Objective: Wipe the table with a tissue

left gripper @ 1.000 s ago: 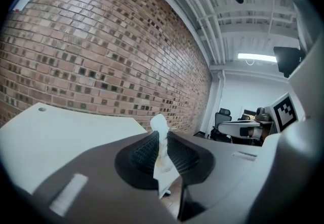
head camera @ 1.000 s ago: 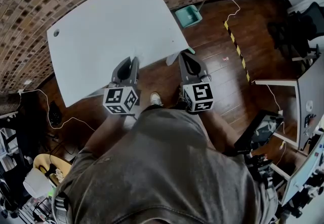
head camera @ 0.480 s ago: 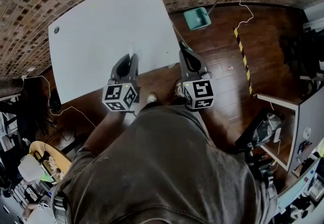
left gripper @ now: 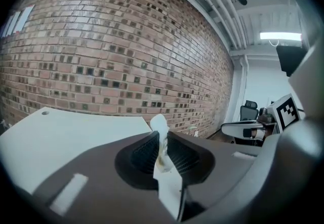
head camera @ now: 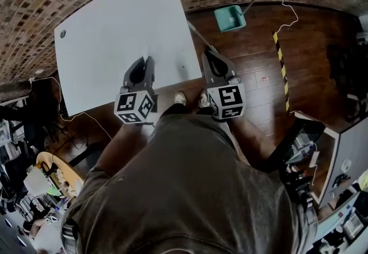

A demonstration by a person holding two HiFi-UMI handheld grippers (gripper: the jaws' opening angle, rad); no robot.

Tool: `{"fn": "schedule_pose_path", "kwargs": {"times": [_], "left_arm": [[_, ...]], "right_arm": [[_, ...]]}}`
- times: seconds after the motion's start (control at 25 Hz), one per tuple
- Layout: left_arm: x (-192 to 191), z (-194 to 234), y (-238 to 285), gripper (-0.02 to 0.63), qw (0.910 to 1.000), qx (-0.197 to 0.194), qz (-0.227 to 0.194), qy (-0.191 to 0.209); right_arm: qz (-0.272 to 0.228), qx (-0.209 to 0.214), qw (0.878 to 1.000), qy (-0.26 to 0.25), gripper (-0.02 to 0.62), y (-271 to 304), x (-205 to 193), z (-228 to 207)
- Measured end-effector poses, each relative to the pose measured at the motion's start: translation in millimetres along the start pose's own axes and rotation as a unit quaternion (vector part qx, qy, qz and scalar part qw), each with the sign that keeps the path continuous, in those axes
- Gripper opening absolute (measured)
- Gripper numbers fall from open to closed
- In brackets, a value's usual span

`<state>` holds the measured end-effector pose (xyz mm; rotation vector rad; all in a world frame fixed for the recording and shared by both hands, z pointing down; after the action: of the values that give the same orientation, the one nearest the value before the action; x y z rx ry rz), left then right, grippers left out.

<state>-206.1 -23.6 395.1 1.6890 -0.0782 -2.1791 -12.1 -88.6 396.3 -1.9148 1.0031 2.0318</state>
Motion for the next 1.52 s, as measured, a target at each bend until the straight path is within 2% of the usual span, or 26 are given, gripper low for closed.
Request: {"fn": "schedule_pose_path", "kwargs": {"times": [0.4, 0.72, 1.08, 1.28, 1.52], "left_arm": [[-20, 27, 39, 0.049, 0.9986, -0.019, 0.05, 0.001], [-60, 42, 72, 0.049, 0.9932, -0.026, 0.113, -0.015], [-104, 57, 100, 0.049, 0.9858, -0.029, 0.165, -0.017], [-119, 62, 111, 0.049, 0.9806, -0.026, 0.194, -0.006], [-122, 53, 116, 0.049, 0.9764, -0.03, 0.212, 0.026]], "right_arm": [[0.027, -0.022, 0.999, 0.006, 0.015, 30, -7, -10], [0.063, -0.033, 0.997, 0.021, 0.014, 47, -31, -17], [0.095, -0.038, 0.994, 0.041, 0.015, 60, -61, -18], [0.102, -0.051, 0.992, 0.052, 0.014, 65, -67, -29], [0.114, -0.062, 0.99, 0.059, 0.015, 57, -80, -36]]}}
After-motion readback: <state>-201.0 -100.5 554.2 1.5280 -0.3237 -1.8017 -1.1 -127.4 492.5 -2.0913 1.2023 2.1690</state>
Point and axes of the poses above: the fingertips, and each gripper's own axes: y forward along the fingers, z to its left, x out of its top, the point moved 3 cm from there along -y, backward along the fingers, and after that the axes turned 13 degrees about -x, right-handed, at the moved point
